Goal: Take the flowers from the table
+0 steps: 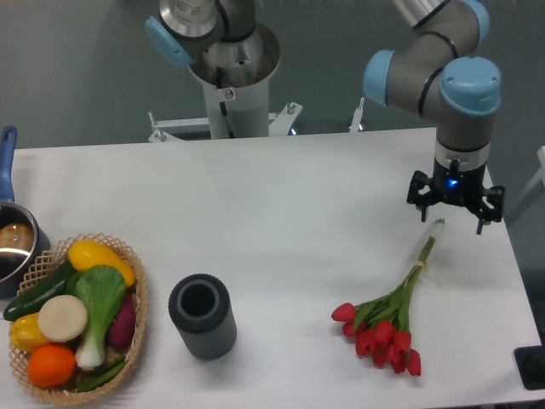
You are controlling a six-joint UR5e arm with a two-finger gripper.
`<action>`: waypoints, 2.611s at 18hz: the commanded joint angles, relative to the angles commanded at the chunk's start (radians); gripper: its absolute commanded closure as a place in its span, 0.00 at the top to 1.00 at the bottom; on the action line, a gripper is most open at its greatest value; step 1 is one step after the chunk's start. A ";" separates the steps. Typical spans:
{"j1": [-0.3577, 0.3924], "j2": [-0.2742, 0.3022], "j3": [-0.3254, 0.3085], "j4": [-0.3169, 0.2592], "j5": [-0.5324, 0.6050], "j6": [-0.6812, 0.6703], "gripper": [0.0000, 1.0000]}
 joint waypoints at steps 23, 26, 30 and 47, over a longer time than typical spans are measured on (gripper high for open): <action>-0.173 -0.259 0.146 0.012 0.006 -0.066 0.57; -0.178 -0.259 0.156 0.012 0.003 -0.066 0.00; -0.178 -0.230 0.155 0.012 0.008 -0.103 0.00; -0.118 -0.077 0.219 -0.155 0.078 -0.181 0.00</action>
